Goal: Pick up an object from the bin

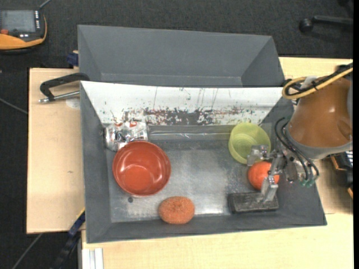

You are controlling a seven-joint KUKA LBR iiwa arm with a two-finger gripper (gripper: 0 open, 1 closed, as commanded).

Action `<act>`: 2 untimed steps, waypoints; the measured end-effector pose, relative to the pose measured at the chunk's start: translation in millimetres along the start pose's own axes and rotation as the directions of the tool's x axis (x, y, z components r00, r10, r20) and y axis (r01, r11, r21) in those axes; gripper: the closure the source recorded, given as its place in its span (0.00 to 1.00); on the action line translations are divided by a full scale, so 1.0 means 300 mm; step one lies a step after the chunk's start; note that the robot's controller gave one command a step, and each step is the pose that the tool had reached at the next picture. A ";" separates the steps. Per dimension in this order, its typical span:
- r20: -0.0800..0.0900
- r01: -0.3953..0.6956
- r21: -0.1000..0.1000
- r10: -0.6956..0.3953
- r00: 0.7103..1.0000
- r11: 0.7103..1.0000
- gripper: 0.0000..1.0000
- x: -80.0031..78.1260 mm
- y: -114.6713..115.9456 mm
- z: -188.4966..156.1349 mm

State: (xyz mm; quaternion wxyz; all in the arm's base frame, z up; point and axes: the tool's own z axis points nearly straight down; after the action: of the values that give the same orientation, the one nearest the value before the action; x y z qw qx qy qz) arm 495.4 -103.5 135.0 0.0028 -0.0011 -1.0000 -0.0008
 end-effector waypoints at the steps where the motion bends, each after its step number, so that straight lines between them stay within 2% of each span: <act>1: 0.004 0.113 0.002 -0.113 0.994 0.994 0.00 -0.124 -0.153 0.099; 2: 0.004 0.115 0.001 -0.115 0.993 0.993 0.00 -0.123 -0.148 0.095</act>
Offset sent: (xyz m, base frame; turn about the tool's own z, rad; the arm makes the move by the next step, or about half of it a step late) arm 0.0356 -0.0446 -0.0295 -0.1165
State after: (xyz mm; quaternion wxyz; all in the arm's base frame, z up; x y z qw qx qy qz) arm 532.2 -147.8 106.2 0.0007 0.0566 -0.9984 -0.0007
